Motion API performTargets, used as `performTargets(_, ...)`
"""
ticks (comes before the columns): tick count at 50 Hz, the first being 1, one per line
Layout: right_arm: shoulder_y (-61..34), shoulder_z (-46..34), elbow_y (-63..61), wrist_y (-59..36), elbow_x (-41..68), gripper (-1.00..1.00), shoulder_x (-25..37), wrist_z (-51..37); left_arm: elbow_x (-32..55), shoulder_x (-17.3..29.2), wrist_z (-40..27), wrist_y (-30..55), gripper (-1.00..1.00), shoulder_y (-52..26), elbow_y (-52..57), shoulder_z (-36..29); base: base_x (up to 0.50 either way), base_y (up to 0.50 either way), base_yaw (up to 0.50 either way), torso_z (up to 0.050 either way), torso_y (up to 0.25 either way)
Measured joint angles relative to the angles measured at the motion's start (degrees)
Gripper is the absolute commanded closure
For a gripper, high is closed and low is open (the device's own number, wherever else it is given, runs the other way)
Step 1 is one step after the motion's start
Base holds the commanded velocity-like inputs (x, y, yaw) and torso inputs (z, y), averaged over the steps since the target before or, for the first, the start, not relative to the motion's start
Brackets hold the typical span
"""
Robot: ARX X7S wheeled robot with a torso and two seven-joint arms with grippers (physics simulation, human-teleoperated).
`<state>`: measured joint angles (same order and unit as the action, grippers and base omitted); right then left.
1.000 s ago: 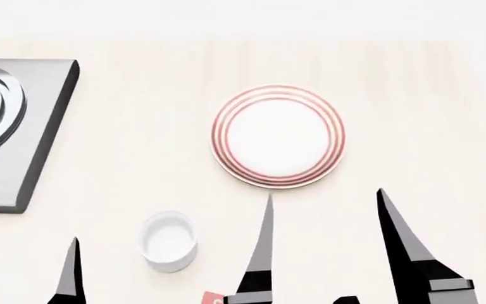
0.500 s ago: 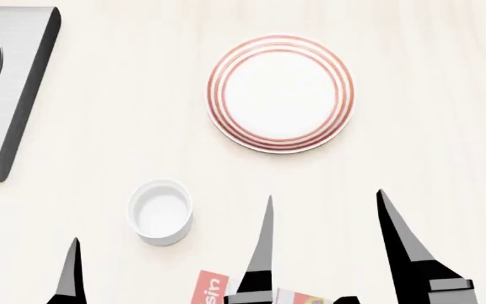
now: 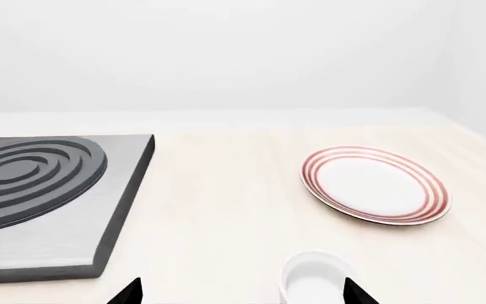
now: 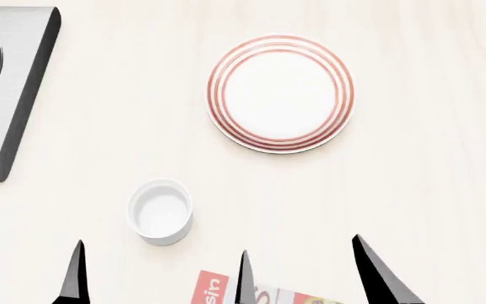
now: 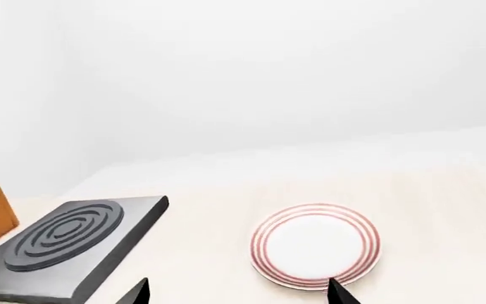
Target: Pick the akita bowl on the cookies box and place it on the plate.
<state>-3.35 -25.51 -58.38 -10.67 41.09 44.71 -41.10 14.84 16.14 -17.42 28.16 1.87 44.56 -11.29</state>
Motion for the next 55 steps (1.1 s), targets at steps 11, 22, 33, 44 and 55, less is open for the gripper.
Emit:
performTargets(11,-14.15,-26.13,-0.87,13.94,6.46,-1.00,16.80,-15.65,-0.06,0.18,-0.22,-0.59,-1.00,0.05,-0.54,-0.47,0.00,0.00,0.00,0.000,0.000)
performTargets(22,-33.77,-52.67,-1.15,22.50,9.25,-1.00,23.36,-25.32,0.11,0.39,-0.46,-0.87,-1.00,0.08,-0.73,-0.80,0.00,0.00,0.00,0.000,0.000)
performTargets(33,-53.25,-77.09,-1.07,28.77,11.22,-1.00,24.46,-31.28,0.26,0.65,-0.67,-1.08,-1.00,0.14,-0.76,-1.17,0.00,0.00,0.00,0.000,0.000)
performTargets(44,-60.06,-87.60,-0.20,31.00,15.17,-1.00,23.53,-32.36,0.15,0.87,-0.95,-1.33,-1.00,0.22,-0.86,-1.76,0.00,0.00,0.00,0.000,0.000)
performTargets(55,-63.53,-91.41,0.21,30.98,20.28,-1.00,21.91,-32.33,0.18,1.14,-1.25,-1.48,-1.00,0.25,-0.85,-2.20,0.00,0.00,0.00,0.000,0.000)
